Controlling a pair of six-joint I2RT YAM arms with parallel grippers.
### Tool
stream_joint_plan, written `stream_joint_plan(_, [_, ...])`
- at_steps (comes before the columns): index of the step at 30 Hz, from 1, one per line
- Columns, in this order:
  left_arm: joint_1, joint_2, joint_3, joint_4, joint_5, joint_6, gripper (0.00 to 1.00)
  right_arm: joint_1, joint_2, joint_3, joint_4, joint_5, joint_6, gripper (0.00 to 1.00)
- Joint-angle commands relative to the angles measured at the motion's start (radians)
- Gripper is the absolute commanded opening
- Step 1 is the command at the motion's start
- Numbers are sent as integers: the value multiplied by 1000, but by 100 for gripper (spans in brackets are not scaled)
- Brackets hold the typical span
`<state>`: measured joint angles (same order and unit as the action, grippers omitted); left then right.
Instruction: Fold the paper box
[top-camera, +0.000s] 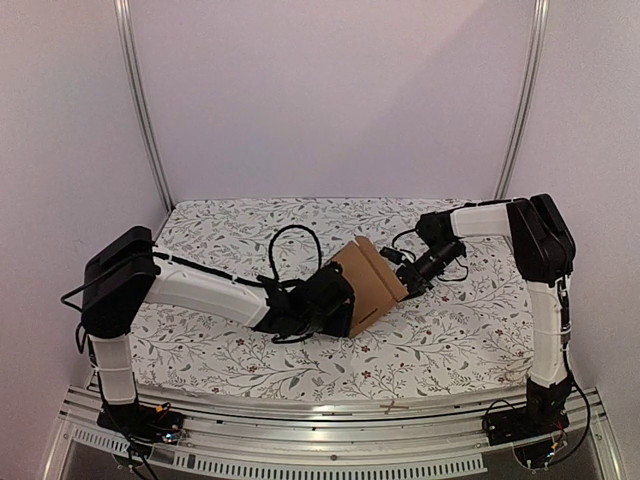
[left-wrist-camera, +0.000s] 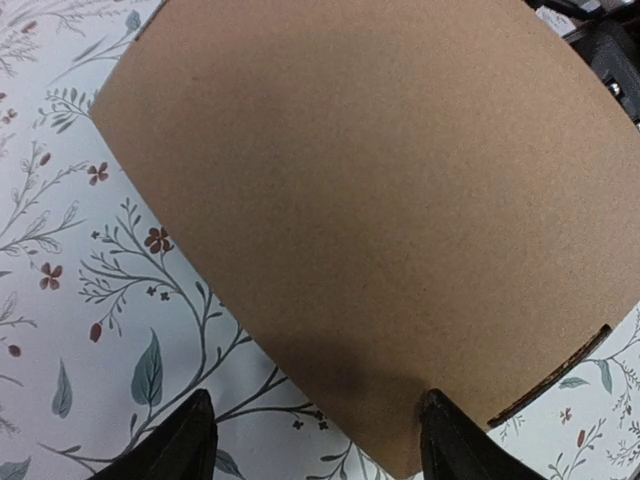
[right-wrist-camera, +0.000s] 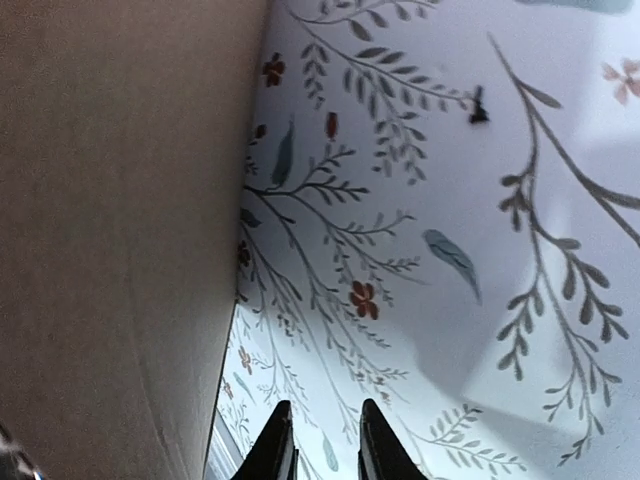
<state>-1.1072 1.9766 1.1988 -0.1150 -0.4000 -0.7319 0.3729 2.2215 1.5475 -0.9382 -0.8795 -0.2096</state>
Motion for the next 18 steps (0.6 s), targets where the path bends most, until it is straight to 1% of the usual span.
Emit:
stream_joint_plan(1, [6, -37, -44, -58, 30, 24, 69, 44, -86, 2, -10, -42, -58, 22])
stream_joint_plan(6, [16, -103, -75, -192, -58, 0, 70, 110, -112, -62, -11, -29, -90, 23])
stream_joint_plan(9, [28, -159, -102, -276, -114, -49, 72, 165, -119, -104, -1, -17, -97, 23])
stream_joint_plan(11, [35, -214, -142, -301, -136, -90, 73, 214, -135, -125, 8, -9, -94, 23])
stream_joint_plan(13, [56, -267, -192, -292, -137, -132, 75, 256, -143, -135, 7, -12, -93, 23])
stream_joint_plan(15, [94, -301, -233, -282, -105, -156, 76, 286, -152, -142, -5, -18, -94, 24])
stream_joint_plan(18, [155, -314, -243, -324, -70, -166, 76, 319, -174, -152, -74, -3, -138, 26])
